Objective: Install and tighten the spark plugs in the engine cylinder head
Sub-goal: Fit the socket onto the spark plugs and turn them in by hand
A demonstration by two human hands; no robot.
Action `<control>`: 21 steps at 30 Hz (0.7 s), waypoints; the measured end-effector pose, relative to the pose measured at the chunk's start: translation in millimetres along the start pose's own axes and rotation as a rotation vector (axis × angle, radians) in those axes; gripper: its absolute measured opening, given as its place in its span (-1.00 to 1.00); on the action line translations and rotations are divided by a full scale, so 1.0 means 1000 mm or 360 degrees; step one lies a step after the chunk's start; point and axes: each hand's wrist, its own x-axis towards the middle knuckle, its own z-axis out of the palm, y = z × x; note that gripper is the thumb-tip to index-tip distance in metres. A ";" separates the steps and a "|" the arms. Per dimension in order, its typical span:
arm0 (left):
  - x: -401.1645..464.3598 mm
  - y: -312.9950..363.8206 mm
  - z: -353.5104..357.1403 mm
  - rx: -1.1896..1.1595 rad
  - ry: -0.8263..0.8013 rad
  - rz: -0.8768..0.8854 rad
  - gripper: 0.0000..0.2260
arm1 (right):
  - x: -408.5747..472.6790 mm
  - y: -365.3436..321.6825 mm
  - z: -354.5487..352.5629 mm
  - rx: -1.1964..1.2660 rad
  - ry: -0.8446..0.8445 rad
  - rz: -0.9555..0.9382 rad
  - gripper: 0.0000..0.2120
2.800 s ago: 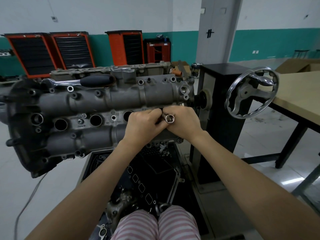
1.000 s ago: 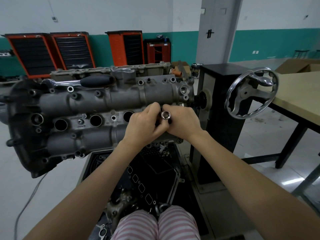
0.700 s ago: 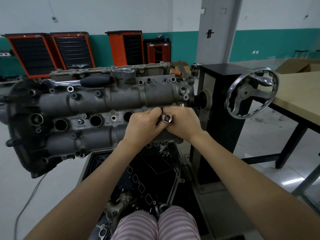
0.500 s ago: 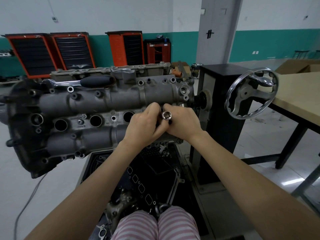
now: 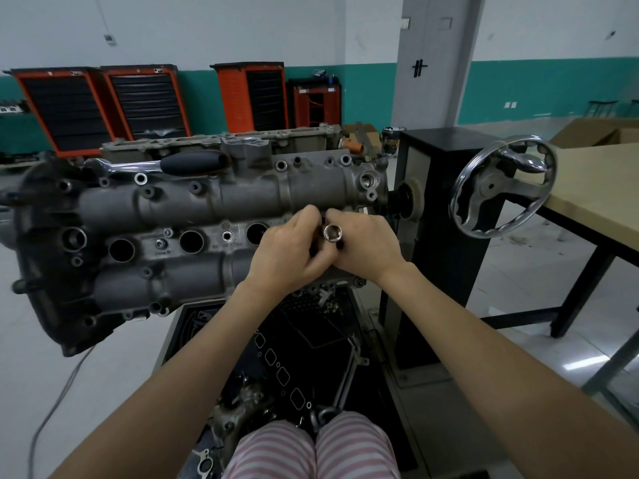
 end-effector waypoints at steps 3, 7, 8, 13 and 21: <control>0.000 0.001 0.000 0.0011 -0.0020 -0.0016 -0.74 | 0.000 0.001 0.000 0.0014 -0.0048 -0.0036 -0.91; 0.001 -0.004 0.001 0.0104 0.0036 0.0029 -0.67 | 0.000 0.001 0.002 0.0061 0.0015 -0.0039 -0.86; 0.000 -0.004 0.002 0.0095 0.0049 0.0043 -0.66 | 0.000 0.001 0.002 0.0055 0.0032 -0.0037 -0.83; 0.000 0.001 -0.002 -0.0071 0.0023 -0.0035 -0.75 | 0.001 0.001 0.001 0.0009 -0.0002 -0.0004 -0.84; 0.001 -0.001 0.000 0.0056 -0.0018 -0.0032 -0.70 | -0.001 0.001 -0.001 0.0063 -0.0012 -0.0027 -0.93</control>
